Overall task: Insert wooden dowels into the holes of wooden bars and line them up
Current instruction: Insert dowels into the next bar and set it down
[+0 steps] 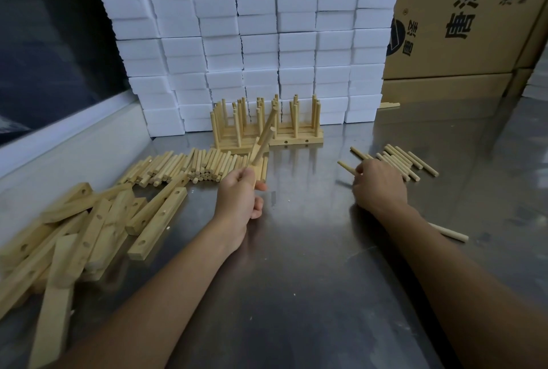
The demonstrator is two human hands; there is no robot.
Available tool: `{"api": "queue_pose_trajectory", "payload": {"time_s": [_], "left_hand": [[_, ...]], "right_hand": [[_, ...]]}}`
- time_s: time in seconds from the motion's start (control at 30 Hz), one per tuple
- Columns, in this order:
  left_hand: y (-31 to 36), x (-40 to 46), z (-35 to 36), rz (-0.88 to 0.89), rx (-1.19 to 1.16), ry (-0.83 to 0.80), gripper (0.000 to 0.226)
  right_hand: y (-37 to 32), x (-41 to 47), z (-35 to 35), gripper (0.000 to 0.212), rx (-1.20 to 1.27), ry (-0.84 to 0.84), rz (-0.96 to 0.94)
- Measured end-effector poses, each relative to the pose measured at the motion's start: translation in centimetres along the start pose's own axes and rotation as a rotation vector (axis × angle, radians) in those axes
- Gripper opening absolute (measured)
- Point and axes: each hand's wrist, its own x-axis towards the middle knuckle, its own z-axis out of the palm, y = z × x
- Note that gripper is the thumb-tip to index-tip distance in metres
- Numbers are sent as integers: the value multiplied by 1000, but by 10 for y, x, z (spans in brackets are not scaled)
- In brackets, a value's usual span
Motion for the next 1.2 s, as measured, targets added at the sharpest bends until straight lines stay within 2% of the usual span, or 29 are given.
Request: {"api": "queue_pose_trajectory", "payload": {"time_s": [0.13, 0.3, 0.4, 0.5, 0.53, 0.67, 0.8, 1.0, 1.2], "left_hand": [[3, 0, 0, -22, -77, -1, 14], [7, 3, -5, -65, -234, 15, 18], [9, 5, -8, -131, -340, 9, 17], [10, 5, -10, -186, -394, 8, 13], [11, 5, -11, -196, -406, 2, 13], [13, 5, -12, -221, -427, -25, 12], [16, 1, -13, -221, -445, -60, 13], [17, 1, -14, -253, -510, -161, 15], [14, 0, -13, -269, -556, -207, 10]], "right_hand": [[-12, 0, 1, 18, 111, 5, -112], [-25, -9, 4, 30, 394, -92, -103], [-30, -13, 5, 26, 517, -108, -98], [-32, -16, 7, 15, 631, -46, -107], [-32, -16, 7, 17, 653, -21, -103], [-31, -15, 9, 42, 660, 61, -112], [-29, -13, 11, 51, 678, 111, -117], [-30, -14, 12, 50, 686, 145, -195], [-44, -25, 13, 36, 668, 48, -327]]}}
